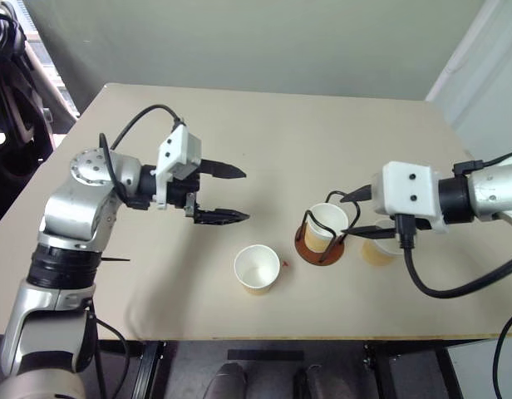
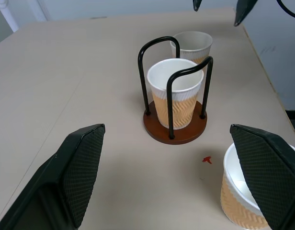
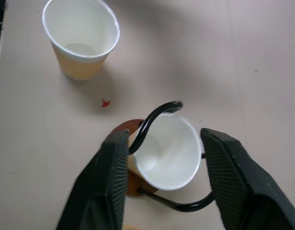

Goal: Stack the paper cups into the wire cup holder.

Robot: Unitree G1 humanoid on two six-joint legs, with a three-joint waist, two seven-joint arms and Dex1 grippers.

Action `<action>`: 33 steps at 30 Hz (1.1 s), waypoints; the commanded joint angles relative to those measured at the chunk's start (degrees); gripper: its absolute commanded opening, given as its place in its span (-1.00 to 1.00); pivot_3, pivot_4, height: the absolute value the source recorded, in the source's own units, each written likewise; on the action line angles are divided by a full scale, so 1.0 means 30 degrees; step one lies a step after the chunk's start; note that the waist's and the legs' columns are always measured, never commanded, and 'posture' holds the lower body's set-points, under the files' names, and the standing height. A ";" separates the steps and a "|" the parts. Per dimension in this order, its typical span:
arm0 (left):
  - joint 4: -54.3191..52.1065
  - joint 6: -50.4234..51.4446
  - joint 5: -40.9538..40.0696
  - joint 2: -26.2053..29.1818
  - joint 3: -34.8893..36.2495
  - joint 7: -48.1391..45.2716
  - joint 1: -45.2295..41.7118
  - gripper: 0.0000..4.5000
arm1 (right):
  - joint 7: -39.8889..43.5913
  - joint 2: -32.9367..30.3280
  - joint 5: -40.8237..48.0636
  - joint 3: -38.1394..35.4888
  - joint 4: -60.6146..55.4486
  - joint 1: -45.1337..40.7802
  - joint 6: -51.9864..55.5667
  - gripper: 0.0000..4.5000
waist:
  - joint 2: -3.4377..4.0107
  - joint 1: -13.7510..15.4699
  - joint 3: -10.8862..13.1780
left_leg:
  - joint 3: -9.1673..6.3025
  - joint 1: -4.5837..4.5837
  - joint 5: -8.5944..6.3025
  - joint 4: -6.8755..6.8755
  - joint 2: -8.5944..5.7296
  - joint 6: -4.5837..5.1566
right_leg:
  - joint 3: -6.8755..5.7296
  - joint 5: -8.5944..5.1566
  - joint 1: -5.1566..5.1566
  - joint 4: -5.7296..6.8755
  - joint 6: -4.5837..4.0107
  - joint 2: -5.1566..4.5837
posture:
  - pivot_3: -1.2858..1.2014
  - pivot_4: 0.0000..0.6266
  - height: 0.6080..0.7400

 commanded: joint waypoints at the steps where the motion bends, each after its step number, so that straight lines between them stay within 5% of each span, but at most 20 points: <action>1: -0.0273 -0.0099 -0.0281 0.0027 0.0471 0.0051 -0.0412 1.00 | -0.0662 0.0394 0.0349 -0.0856 0.0084 -0.0566 -0.0204 0.01 | 0.0000 -0.0004 0.0000 | 0.0000 0.0000 0.0000 0.0001 0.0000 0.0000 | 0.0000 0.0000 0.0000 -0.0001 0.0000 0.0000 | 0.03 -0.52 1.00; 20: -0.0352 0.0850 -0.1488 -0.0468 0.0664 0.0090 -0.1022 1.00 | -0.2860 0.1705 0.4973 -0.2777 -0.0939 -0.0708 0.2749 0.01 | -0.0001 0.0002 -0.0001 | 0.0001 -0.0002 0.0000 0.0029 -0.0003 0.0000 | -0.0001 0.0000 0.0000 -0.0009 0.0001 0.0005 | 0.03 -0.52 1.00; 33: -0.2907 -0.0907 0.0211 0.2447 -0.1162 -0.2895 0.0205 1.00 | -0.2707 0.0772 0.5905 -0.2655 -0.0690 -0.0455 0.3137 0.01 | 0.0000 -0.0007 -0.0001 | -0.0005 0.0010 -0.0004 0.0016 -0.0004 0.0007 | 0.0008 -0.0001 0.0000 -0.0016 0.0001 0.0006 | 0.03 -0.52 1.00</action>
